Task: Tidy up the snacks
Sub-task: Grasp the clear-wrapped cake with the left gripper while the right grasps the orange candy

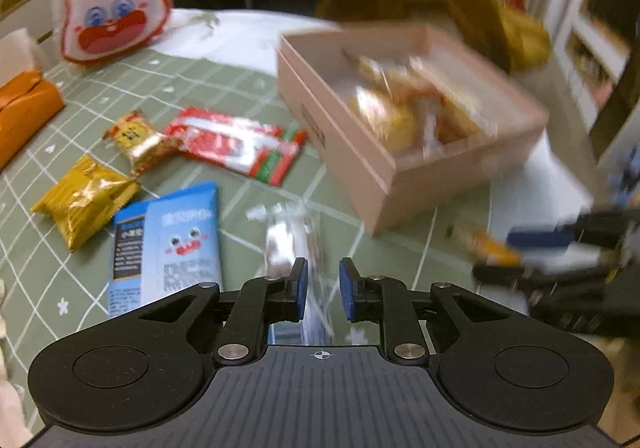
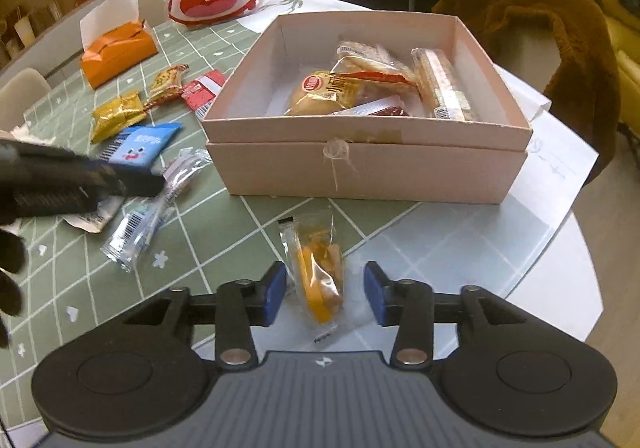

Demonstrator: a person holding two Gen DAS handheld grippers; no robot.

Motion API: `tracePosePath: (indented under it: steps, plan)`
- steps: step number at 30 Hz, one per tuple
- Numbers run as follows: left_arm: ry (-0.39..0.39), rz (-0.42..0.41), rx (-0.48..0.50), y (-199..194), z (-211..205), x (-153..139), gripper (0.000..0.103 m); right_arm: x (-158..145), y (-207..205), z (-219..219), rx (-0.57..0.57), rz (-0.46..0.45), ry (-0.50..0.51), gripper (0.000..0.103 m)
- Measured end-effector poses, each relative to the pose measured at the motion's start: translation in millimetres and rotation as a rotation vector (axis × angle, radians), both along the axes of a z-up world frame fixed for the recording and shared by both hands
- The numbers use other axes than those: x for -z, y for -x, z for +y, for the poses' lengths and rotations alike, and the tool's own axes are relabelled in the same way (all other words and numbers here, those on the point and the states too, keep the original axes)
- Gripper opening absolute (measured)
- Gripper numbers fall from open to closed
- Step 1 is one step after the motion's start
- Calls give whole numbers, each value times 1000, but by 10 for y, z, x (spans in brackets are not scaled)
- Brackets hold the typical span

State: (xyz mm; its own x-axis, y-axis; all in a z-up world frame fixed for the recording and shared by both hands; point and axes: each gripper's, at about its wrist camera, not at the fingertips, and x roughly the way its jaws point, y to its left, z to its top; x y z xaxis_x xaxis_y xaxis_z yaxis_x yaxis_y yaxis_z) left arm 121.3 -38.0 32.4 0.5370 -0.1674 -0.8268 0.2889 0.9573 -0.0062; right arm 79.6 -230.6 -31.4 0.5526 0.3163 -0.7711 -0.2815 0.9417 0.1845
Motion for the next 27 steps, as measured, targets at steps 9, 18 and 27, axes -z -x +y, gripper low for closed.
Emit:
tracePosePath:
  steps: [9,18,27]
  plan:
    - [107,120,91,-63,-30,34,57,40,59,11,-67,-43,28,63]
    - [79,55,-65,-265,165,27,55,75,129,163,-120,-86,105,77]
    - [68,59,-85,-403,154,90,46,37,80,178,-94,-77,117,52]
